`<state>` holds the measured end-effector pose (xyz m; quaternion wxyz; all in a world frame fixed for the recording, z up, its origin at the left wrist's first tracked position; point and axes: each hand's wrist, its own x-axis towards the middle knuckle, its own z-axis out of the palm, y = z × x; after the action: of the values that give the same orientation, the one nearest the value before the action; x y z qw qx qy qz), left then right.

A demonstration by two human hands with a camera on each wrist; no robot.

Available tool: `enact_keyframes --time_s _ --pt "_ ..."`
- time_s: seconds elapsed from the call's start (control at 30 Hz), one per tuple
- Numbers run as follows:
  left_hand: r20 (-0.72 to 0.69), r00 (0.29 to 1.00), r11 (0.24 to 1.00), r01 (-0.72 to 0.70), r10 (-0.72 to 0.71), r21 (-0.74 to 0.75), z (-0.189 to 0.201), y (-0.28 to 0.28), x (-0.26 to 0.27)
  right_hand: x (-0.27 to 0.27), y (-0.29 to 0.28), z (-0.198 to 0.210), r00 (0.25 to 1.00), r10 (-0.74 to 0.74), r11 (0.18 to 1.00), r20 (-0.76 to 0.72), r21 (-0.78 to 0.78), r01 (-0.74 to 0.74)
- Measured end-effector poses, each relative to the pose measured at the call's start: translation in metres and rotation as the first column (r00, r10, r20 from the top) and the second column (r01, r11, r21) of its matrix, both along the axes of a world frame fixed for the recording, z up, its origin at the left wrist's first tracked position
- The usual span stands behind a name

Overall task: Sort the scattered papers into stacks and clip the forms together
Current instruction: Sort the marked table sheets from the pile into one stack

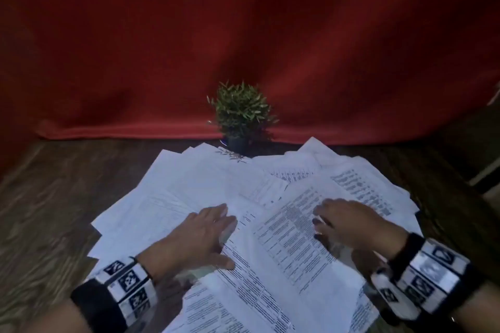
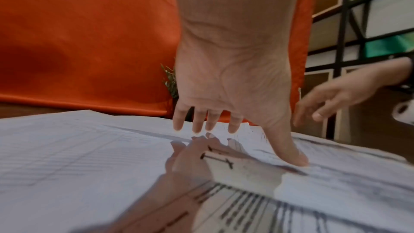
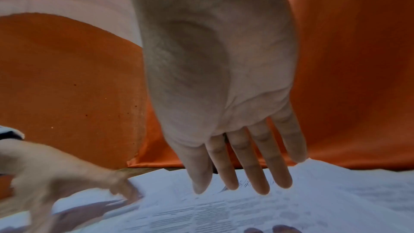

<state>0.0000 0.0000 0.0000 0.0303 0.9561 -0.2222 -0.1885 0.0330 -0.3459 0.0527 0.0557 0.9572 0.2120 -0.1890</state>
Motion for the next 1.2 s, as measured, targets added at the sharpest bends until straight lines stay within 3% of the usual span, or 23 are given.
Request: enact_keyframes --time_s 0.07,0.23,0.53,0.8,0.97,1.07,1.2 --pt "-0.062 0.998 0.998 0.008 -0.005 0.063 -0.009 -0.008 0.002 0.014 -0.003 -0.01 0.997 0.014 0.998 0.071 -0.054 -0.01" --pt "-0.016 1.0 0.979 0.029 -0.027 0.2 -0.02 -0.02 0.011 0.034 -0.004 -0.016 0.99 -0.067 0.995 0.127 -0.068 0.076" --pt "-0.063 0.997 0.983 -0.035 0.047 0.182 -0.001 -0.022 0.003 0.059 -0.041 0.006 0.93 -0.344 0.933 0.129 0.156 0.323" --pt "-0.086 0.981 0.977 -0.164 0.176 0.134 0.005 -0.033 -0.005 0.079 -0.053 -0.047 0.918 -0.397 0.904 0.01 0.178 0.389" --pt "-0.148 0.975 0.982 -0.145 0.162 0.121 0.012 -0.04 0.002 0.085 -0.061 -0.044 0.899 -0.419 0.898 0.129 0.205 0.389" --pt "-0.235 0.936 0.964 -0.266 0.262 0.014 0.025 -0.037 0.011 0.082 -0.064 -0.029 0.906 -0.406 0.874 0.117 0.34 0.348" --pt "-0.088 0.951 0.908 -0.308 0.295 -0.284 0.039 -0.038 0.042 0.094 -0.063 -0.002 0.938 -0.346 0.655 -0.011 0.713 0.25"
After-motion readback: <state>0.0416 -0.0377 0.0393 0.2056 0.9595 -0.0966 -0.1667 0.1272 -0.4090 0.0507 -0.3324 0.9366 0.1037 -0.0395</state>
